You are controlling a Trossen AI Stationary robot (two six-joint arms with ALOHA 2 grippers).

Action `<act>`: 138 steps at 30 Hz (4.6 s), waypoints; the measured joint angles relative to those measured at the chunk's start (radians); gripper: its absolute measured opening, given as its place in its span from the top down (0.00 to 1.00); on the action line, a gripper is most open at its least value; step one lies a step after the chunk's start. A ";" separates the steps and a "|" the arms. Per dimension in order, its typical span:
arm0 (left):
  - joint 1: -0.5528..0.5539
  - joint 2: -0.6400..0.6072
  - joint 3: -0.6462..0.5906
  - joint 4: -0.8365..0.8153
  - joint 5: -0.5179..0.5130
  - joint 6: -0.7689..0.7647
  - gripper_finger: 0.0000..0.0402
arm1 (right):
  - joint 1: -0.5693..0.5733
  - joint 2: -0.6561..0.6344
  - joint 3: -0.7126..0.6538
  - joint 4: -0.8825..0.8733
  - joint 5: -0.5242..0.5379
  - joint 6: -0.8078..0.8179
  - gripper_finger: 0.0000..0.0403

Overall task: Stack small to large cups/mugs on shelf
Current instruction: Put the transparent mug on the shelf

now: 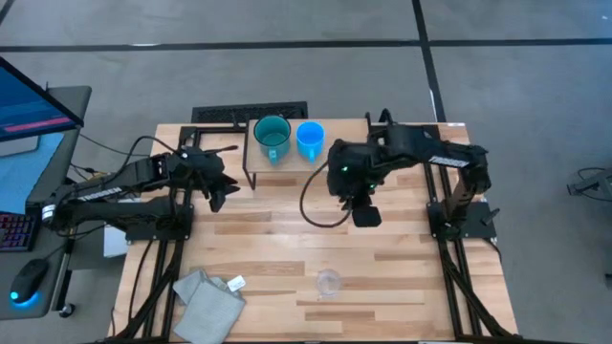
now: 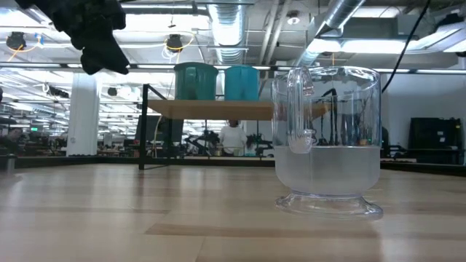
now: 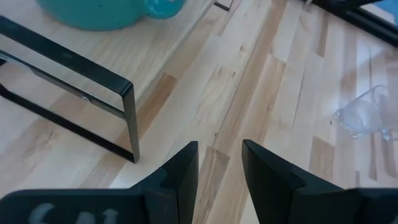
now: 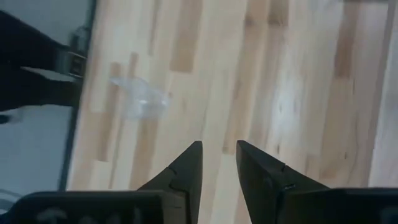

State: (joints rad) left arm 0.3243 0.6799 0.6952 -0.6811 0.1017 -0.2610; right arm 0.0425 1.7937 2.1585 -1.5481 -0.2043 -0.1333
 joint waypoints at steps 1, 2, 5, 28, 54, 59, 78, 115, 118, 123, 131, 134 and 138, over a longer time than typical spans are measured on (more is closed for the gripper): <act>-0.004 -0.003 0.000 0.001 0.000 -0.006 0.72 | -0.003 -0.021 -0.065 0.032 0.001 0.004 0.71; -0.010 -0.008 0.000 0.001 0.000 -0.012 0.72 | -0.007 -0.051 -0.141 0.068 0.000 0.011 0.71; -0.035 -0.028 0.000 0.003 -0.002 -0.033 0.72 | -0.014 -0.168 -0.383 0.257 -0.014 0.032 0.71; -0.094 -0.089 0.000 -0.003 -0.035 -0.037 0.72 | 0.281 -0.349 -1.007 0.947 -0.031 0.262 0.71; -0.094 -0.089 0.000 -0.101 0.026 -0.052 0.72 | 0.352 -0.020 -0.703 0.702 0.104 0.798 0.71; -0.094 -0.089 0.000 -0.100 0.026 -0.053 0.72 | 0.374 0.021 -0.668 0.708 0.105 0.817 0.71; -0.094 -0.089 0.000 -0.137 0.025 -0.068 0.72 | 0.370 0.060 -0.669 0.691 0.158 1.006 0.71; -0.095 -0.089 0.000 -0.137 0.024 -0.103 0.72 | 0.401 0.110 -0.668 0.688 0.141 0.972 0.71; -0.095 -0.089 0.000 -0.137 0.023 -0.103 0.72 | 0.400 0.110 -0.668 0.689 0.126 0.971 0.71; -0.095 -0.089 0.000 -0.137 0.023 -0.103 0.72 | 0.401 0.110 -0.668 0.693 0.119 0.945 0.71; -0.095 -0.089 0.000 -0.137 0.023 -0.103 0.72 | 0.402 0.110 -0.668 0.697 0.097 0.939 0.71; -0.095 -0.089 0.000 -0.137 0.023 -0.103 0.72 | 0.403 0.110 -0.668 0.696 0.097 0.936 0.71; -0.095 -0.089 0.000 -0.137 0.023 -0.103 0.72 | 0.404 0.110 -0.668 0.696 0.096 0.912 0.71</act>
State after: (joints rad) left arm 0.2295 0.5910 0.6952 -0.8181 0.1246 -0.3642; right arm 0.4465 1.9034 1.4902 -0.8516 -0.1080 0.7792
